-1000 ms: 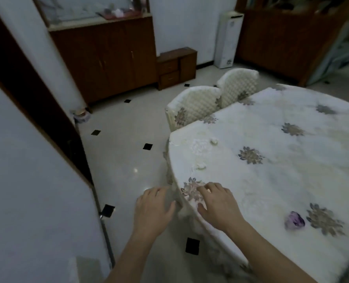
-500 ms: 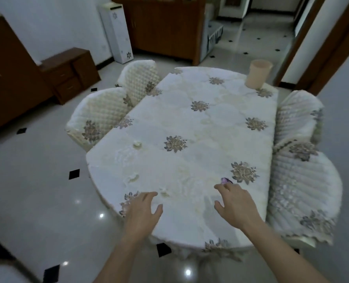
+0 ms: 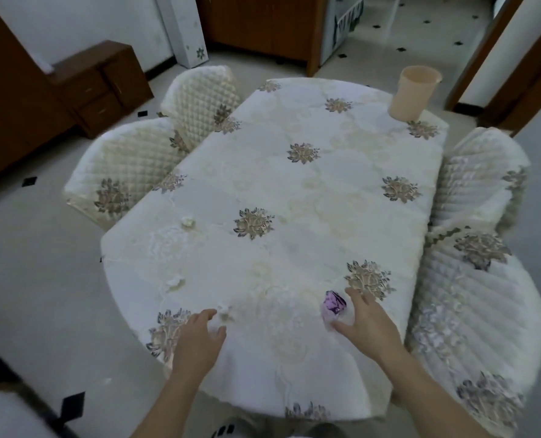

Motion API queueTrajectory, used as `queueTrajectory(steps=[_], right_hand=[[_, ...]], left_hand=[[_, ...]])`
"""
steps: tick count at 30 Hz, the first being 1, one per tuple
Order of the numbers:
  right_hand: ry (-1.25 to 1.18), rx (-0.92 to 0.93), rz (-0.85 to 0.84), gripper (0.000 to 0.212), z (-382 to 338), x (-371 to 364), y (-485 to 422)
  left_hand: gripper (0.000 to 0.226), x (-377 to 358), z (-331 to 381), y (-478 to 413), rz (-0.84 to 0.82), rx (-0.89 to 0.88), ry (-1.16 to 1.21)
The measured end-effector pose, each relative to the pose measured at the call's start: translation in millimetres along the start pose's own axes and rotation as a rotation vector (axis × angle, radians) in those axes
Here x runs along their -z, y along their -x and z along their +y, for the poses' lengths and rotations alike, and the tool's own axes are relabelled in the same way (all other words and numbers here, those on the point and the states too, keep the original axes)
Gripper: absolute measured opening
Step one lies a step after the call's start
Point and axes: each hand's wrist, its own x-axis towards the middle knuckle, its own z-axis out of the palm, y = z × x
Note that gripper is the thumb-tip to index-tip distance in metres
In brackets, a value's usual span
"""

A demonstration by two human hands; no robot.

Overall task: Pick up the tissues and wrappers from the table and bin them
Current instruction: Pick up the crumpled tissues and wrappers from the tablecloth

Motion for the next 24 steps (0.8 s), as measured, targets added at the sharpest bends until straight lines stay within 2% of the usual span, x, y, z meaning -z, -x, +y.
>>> queueTrajectory(steps=[4,9,14,20,24], right_hand=[[-0.035,-0.057,-0.056,0.096,-7,-9,-26],[0.064,-0.081,-0.084,0.097,-7,-20,-45],[0.114,-0.047,-0.058,0.071,-4,-32,-57],[0.097,-0.005,0.104,0.036,-2,-39,-58],[-0.008,-0.043,0.141,0.020,-2,-43,-59]], left_hand=[[0.042,-10,0,-17,-0.030,0.019,0.000],[0.050,-16,-3,-38,-0.075,-0.019,-0.054],[0.049,-17,-5,-58,-0.089,-0.151,-0.089],[0.019,-24,-21,-69,-0.045,-0.280,-0.099],[0.011,-24,-24,-71,-0.044,-0.288,-0.097]])
